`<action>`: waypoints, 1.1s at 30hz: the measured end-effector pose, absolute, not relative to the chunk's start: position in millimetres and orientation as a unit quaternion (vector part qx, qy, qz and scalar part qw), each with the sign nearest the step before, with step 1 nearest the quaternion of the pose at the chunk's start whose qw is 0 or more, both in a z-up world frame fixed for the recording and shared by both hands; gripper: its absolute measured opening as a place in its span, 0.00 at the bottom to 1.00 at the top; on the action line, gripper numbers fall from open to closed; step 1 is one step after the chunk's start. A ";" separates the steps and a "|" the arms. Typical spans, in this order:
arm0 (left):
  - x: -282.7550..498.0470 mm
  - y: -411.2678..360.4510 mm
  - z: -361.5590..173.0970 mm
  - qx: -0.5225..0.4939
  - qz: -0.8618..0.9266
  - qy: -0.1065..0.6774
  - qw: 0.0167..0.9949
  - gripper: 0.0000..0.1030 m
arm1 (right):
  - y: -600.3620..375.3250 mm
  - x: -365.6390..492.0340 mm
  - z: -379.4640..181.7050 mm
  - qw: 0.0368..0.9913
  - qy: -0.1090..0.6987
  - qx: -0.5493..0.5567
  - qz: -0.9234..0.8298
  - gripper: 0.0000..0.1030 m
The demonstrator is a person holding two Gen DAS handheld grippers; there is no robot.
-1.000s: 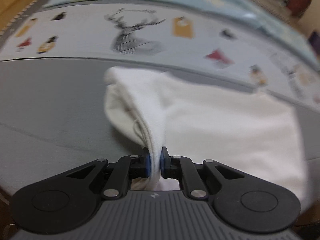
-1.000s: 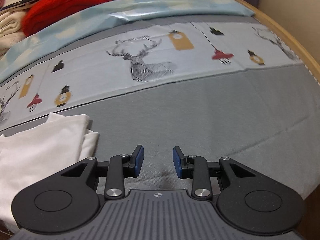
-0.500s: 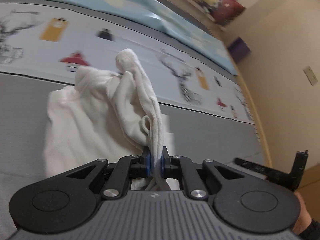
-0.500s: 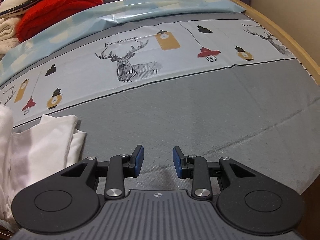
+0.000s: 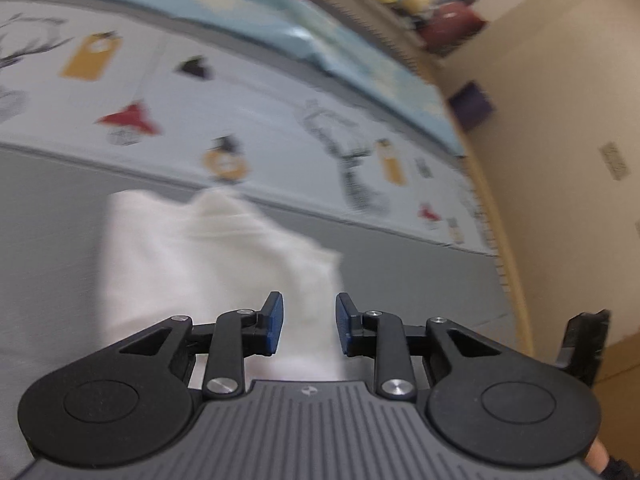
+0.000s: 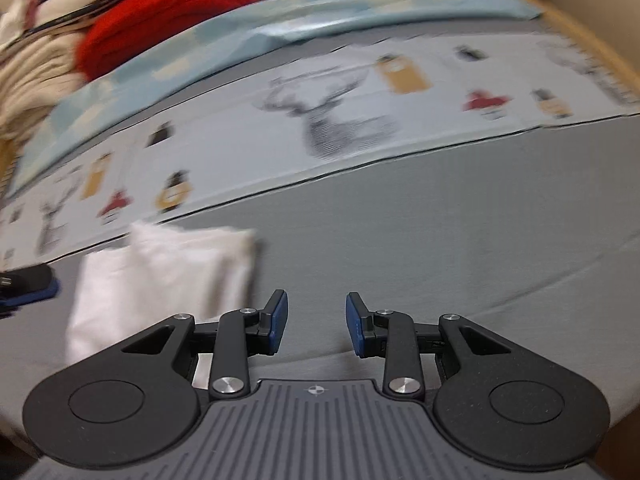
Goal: Fold small clothes
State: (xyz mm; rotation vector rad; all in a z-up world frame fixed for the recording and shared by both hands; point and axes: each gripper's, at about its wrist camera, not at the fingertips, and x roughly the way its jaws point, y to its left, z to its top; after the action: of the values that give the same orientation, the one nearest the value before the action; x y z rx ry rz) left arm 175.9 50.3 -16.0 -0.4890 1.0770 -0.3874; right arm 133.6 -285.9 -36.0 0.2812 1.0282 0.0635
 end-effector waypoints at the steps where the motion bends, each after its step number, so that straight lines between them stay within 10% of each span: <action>1: 174.5 60.2 -17.7 -0.222 -0.173 0.510 0.813 0.29 | -279.6 135.5 -38.8 0.853 0.499 0.143 0.048 0.34; 11: 151.6 102.4 -28.8 -0.121 -0.186 0.558 0.799 0.29 | -206.1 137.6 -78.2 0.768 0.615 0.096 0.152 0.43; 14: 145.3 91.4 -32.7 -0.092 -0.213 0.566 0.791 0.29 | -202.7 130.6 -68.4 0.771 0.602 0.090 0.188 0.05; 17: 140.9 76.4 -41.2 -0.062 -0.235 0.578 0.779 0.29 | -213.8 121.5 -50.2 0.794 0.564 0.093 0.209 0.04; 27: 130.0 52.8 -94.5 0.049 -0.237 0.628 0.740 0.31 | -207.9 109.4 -70.5 0.772 0.603 -0.042 0.199 0.03; 33: 135.9 80.8 -80.1 -0.010 -0.225 0.610 0.760 0.32 | -258.1 142.5 -42.6 0.846 0.492 0.170 0.113 0.25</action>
State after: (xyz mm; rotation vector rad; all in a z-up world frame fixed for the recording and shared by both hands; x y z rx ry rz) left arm 135.9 80.8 -80.1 -0.0217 1.3283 -0.4898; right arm 142.5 -258.1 -42.6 0.3593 1.0372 0.2384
